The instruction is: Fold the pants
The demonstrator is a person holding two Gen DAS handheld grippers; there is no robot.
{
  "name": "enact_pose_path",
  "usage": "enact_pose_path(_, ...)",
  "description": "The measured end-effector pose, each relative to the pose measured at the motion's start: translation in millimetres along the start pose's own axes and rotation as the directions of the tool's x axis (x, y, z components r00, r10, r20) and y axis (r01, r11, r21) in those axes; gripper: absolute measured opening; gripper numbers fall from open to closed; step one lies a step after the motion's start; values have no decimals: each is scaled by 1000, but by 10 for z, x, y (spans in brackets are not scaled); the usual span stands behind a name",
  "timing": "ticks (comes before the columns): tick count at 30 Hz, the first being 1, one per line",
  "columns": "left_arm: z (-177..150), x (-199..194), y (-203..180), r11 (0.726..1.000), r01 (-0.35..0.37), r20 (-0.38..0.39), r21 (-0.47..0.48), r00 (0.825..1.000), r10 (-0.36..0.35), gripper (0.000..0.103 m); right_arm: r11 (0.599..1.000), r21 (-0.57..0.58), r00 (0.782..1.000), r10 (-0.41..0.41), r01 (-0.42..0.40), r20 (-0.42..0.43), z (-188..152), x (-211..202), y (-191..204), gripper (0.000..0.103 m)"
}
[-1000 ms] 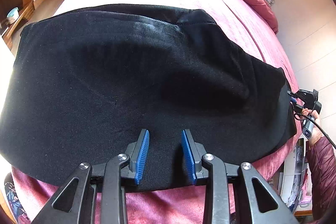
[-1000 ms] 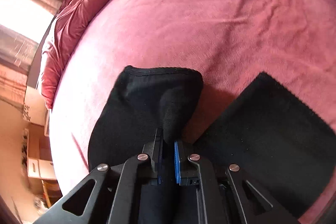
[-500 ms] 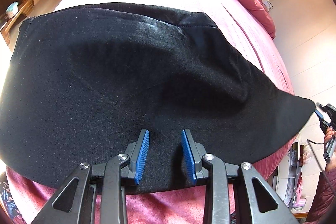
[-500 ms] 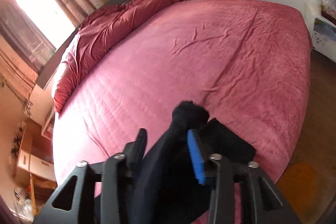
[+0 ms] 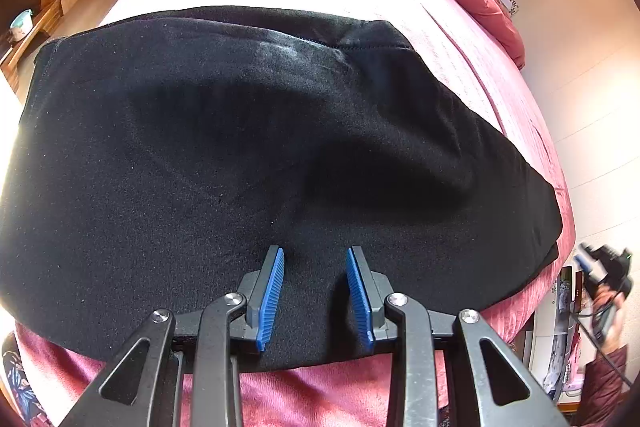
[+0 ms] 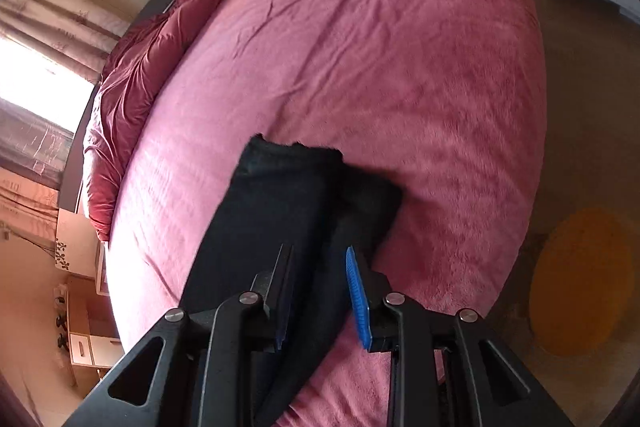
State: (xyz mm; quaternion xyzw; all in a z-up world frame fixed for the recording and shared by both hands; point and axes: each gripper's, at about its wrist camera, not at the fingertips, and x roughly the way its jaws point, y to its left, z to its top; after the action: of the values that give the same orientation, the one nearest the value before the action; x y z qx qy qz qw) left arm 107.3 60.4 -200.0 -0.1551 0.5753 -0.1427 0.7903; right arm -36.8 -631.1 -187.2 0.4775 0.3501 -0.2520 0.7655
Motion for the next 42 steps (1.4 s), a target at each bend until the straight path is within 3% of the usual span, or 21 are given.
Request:
enact_pose_path(5, 13, 20, -38, 1000, -21, -5, 2, 1000, 21, 33, 999, 41, 1000, -2, 3, -21, -32, 373, -166, 26)
enact_pose_path(11, 38, 55, -108, 999, -46, -12, -4, 999, 46, 33, 1000, -2, 999, -20, 20, -30, 49, 593, 30, 26)
enact_pose_path(14, 49, 67, -142, 999, -53, -15, -3, 998, 53, 33, 994, -47, 993, -97, 94, -64, 70, 596, 156, 28)
enact_pose_path(16, 65, 72, -161, 999, -52, -17, -10, 999, 51, 33, 982, -119, 988, -153, 148, -36, 61, 501, 227, 28)
enact_pose_path(18, 90, 91, -159, 999, -48, -18, -14, 999, 48, 34, 974, -119, 981, -191, 191, 6, 58, 365, 209, 28)
enact_pose_path(20, 110, 102, -166, 999, -48, -18, -16, 999, 47, 34, 981, -82, 983, -169, 174, 68, 56, 189, 139, 26)
enact_pose_path(22, 121, 119, -125, 999, -45, -17, -17, 999, 45, 34, 995, -51, 992, -80, 85, 103, 78, 90, 86, 24)
enact_pose_path(24, 127, 125, -107, 999, -41, -16, -23, 999, 40, 34, 999, -23, 998, 38, -37, 57, 108, 173, 58, 24)
enact_pose_path(26, 111, 123, -74, 999, -36, -15, -28, 999, 36, 34, 996, -19, 997, 82, -82, 7, 141, 347, 90, 24)
enact_pose_path(31, 116, 124, -42, 999, -30, -19, -38, 999, 29, 34, 1000, -11, 999, 0, -1, -50, 132, 685, 170, 27)
enact_pose_path(33, 115, 117, -19, 999, -28, -20, -38, 999, 27, 34, 999, -41, 999, -28, 26, -35, 117, 634, 232, 13)
enact_pose_path(37, 117, 132, 19, 999, -18, -18, -41, 1000, 18, 34, 996, -84, 1000, -21, 21, 3, 165, 312, 329, 2)
enact_pose_path(42, 112, 119, 73, 999, -5, -15, -44, 1000, 4, 34, 979, -198, 996, -36, 52, 83, 310, -241, 556, 1)
